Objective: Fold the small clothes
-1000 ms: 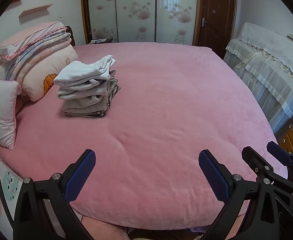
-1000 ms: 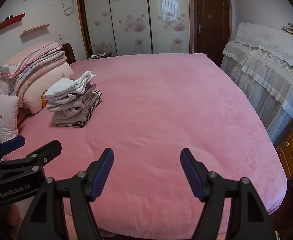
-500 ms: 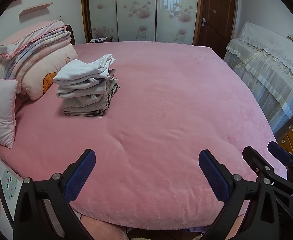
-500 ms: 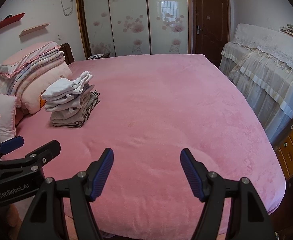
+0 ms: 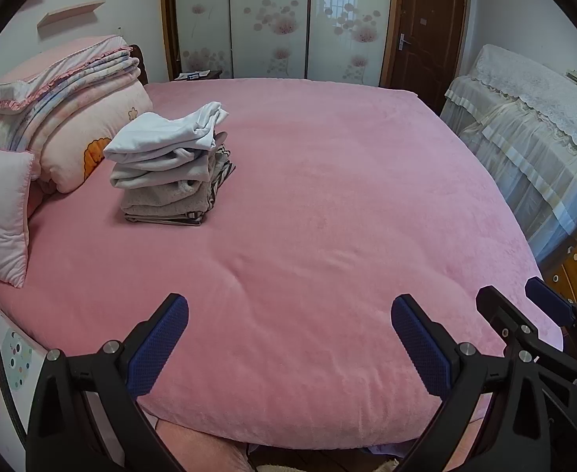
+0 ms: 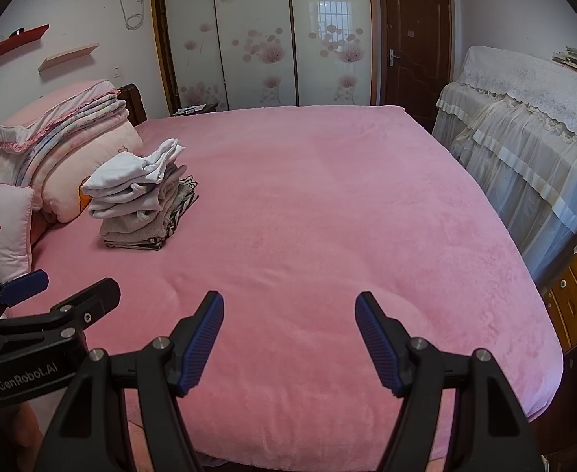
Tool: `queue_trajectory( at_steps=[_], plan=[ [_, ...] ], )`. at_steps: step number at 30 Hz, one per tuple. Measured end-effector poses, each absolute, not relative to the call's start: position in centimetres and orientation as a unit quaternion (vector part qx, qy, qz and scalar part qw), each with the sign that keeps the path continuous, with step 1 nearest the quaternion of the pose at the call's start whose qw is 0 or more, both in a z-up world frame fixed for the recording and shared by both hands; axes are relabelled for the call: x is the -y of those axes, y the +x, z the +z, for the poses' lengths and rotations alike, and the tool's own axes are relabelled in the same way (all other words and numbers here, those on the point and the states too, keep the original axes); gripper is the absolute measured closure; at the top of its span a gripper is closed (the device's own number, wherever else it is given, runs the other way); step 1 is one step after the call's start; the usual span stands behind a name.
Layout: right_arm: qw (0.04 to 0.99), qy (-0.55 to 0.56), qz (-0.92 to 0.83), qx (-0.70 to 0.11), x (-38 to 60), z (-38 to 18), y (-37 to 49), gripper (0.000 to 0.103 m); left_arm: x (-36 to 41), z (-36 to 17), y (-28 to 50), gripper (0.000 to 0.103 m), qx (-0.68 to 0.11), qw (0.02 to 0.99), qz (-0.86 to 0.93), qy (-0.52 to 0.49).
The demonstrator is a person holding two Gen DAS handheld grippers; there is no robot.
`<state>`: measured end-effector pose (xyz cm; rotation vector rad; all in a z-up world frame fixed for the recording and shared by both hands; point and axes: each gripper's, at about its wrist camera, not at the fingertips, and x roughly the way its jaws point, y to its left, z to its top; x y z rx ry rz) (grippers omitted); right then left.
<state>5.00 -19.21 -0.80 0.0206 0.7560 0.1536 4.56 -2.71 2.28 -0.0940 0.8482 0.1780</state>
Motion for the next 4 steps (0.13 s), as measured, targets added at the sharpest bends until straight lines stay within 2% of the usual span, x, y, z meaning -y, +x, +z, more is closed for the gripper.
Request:
queue_trajectory(
  at_steps=[4],
  plan=[
    [0.927,0.01,0.074,-0.368,19.25,-0.8,4.98,0.033,2.69,2.3,4.56,0.001,-0.412,0.906,0.085,-0.044]
  ],
)
